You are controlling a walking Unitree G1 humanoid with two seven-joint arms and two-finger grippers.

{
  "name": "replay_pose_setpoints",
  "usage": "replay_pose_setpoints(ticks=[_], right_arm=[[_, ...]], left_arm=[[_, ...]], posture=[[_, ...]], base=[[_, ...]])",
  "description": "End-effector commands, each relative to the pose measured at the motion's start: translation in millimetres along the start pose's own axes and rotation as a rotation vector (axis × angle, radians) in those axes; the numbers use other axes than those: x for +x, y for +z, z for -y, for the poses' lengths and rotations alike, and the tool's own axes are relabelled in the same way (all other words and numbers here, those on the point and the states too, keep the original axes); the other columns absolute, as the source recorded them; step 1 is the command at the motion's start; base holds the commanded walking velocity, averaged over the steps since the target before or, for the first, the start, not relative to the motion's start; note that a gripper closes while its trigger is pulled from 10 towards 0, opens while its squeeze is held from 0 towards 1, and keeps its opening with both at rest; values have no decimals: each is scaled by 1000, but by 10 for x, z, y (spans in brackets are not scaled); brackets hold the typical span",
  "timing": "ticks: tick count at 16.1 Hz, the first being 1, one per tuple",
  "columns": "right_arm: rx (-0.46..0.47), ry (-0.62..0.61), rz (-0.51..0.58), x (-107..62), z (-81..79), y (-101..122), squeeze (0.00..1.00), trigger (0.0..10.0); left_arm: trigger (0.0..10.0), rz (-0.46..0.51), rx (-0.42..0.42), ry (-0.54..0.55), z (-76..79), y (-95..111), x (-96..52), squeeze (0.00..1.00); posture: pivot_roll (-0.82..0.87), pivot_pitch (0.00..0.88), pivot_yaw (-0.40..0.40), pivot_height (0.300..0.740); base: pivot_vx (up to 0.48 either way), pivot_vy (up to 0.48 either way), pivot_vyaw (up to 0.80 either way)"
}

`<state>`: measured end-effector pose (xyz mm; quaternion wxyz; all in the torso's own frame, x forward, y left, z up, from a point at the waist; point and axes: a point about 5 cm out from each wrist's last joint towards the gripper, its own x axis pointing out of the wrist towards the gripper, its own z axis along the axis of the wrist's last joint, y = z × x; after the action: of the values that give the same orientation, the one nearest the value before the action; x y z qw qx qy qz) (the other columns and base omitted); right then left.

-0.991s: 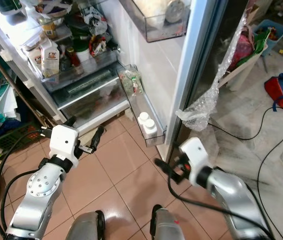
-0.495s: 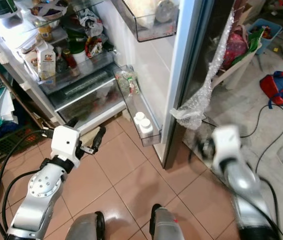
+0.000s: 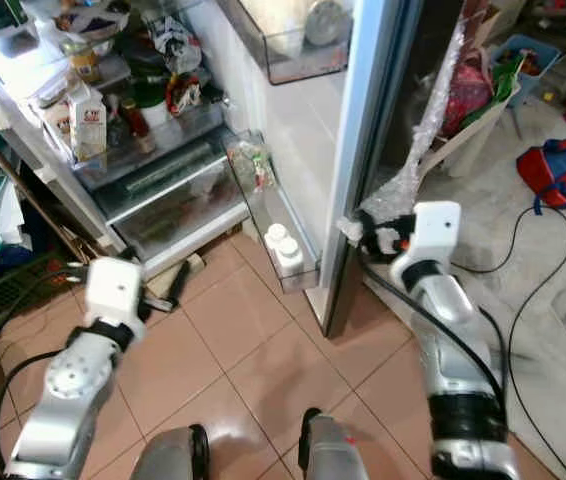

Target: Restocking fridge

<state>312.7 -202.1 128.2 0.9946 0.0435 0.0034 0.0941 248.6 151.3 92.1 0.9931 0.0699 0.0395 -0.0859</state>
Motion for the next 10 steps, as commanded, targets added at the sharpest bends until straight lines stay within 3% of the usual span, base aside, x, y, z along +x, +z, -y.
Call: replay_pose_setpoints(ticks=[1,2,5,6,8,10], right_arm=[[50,92,22,67,-125,76,0,10000],[68,122,24,80,-168,89,0,10000],[249,332,20,79,-425,134,0,10000],[342,468,23,32,-596,187,0,10000],[439,648,14,-70,-825,259,0,10000],[523,773,9,-168,-955,330,0,10000]], left_arm=[[10000,-42,-37,30,-41,-60,-19,0],[10000,-54,-67,49,-64,-80,-29,0],[10000,-70,-101,107,-164,-107,-108,0],[10000,-69,-98,109,-174,-110,-139,0],[10000,-53,-92,108,-174,-88,-155,0],[10000,-53,-89,101,-162,-78,-156,0]], posture=[[81,136,55,740],[81,136,55,740],[92,130,55,740],[94,128,54,740],[95,127,53,740],[96,123,52,740]], base=[[0,0,0],[0,0,0],[0,0,0],[0,0,0],[0,0,0],[0,0,0]])
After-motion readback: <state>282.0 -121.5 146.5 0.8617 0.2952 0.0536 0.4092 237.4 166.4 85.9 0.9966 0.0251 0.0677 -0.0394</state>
